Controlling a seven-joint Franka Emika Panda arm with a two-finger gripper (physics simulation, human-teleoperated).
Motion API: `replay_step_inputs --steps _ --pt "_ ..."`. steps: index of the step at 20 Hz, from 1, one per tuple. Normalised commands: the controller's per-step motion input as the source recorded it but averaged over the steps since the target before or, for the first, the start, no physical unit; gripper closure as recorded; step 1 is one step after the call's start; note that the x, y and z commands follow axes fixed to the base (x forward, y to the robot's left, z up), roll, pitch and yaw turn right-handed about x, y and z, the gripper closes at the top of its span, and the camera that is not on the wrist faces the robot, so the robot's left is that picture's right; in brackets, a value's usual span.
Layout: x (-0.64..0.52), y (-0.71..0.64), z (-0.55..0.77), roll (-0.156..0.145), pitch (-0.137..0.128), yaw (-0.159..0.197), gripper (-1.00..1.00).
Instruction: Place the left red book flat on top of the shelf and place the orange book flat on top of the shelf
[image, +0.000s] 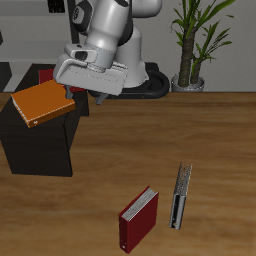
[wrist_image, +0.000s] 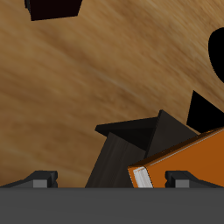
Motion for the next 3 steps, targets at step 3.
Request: replay_step_inputs --steps 3 --pt "-0.09 0.42 0.06 0.083 -0.045 -0.09 -1.0"
